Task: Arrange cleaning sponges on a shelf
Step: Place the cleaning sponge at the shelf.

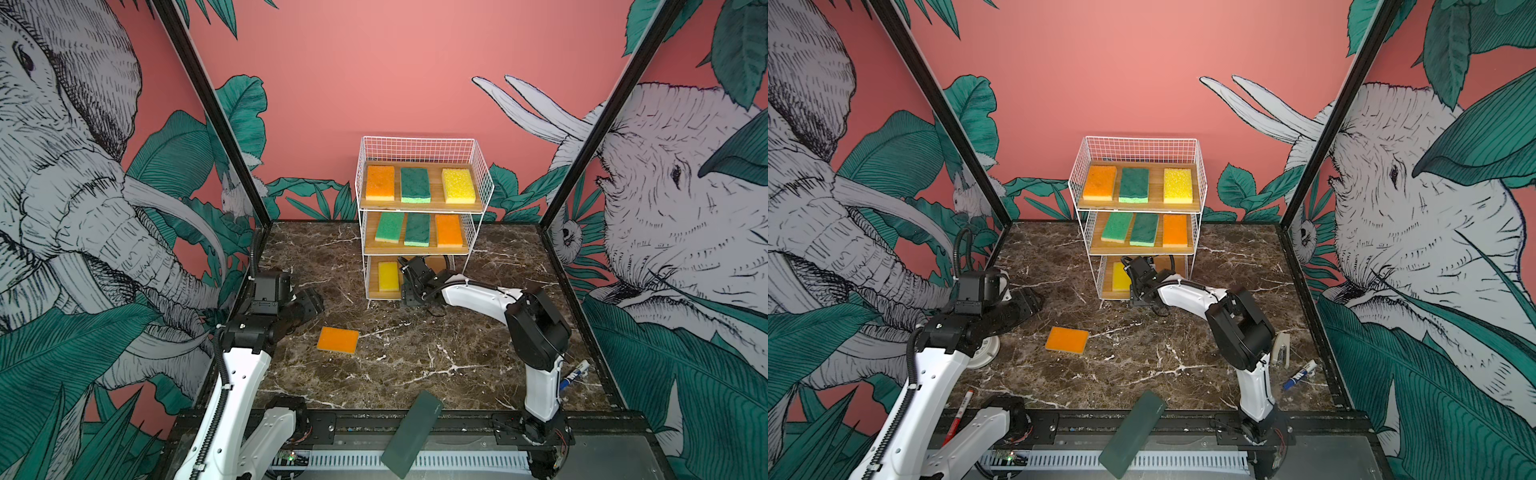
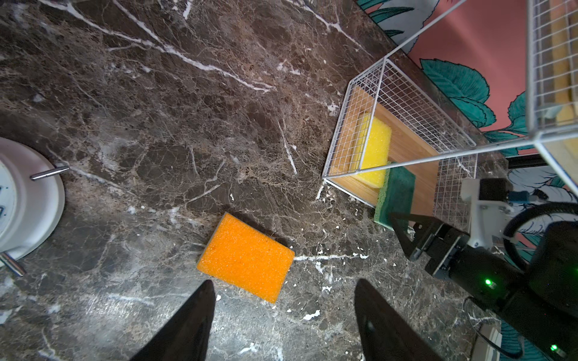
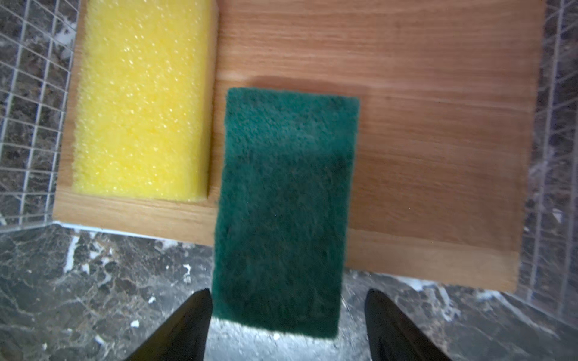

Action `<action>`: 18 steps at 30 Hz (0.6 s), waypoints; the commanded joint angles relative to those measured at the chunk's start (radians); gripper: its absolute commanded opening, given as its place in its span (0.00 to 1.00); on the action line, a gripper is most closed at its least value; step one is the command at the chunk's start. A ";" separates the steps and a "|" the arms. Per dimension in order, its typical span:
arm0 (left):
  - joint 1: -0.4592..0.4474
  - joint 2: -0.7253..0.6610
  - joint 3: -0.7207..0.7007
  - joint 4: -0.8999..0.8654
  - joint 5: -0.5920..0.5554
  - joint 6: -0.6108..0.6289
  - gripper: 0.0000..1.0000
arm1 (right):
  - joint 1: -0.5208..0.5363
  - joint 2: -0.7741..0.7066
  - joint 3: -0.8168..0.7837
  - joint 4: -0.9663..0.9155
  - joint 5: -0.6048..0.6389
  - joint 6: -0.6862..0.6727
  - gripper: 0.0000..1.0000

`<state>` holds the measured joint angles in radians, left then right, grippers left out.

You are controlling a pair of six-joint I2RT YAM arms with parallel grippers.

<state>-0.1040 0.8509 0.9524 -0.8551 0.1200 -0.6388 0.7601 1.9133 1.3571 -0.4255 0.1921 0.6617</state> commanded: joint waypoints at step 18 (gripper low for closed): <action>0.002 -0.061 -0.001 -0.045 -0.005 -0.016 0.73 | 0.065 -0.071 -0.096 -0.031 -0.049 -0.082 0.10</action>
<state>-0.1040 0.8005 0.9485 -0.8738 0.1192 -0.6415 0.8249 1.8130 1.2144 -0.4274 0.1730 0.6132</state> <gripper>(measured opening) 0.728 0.109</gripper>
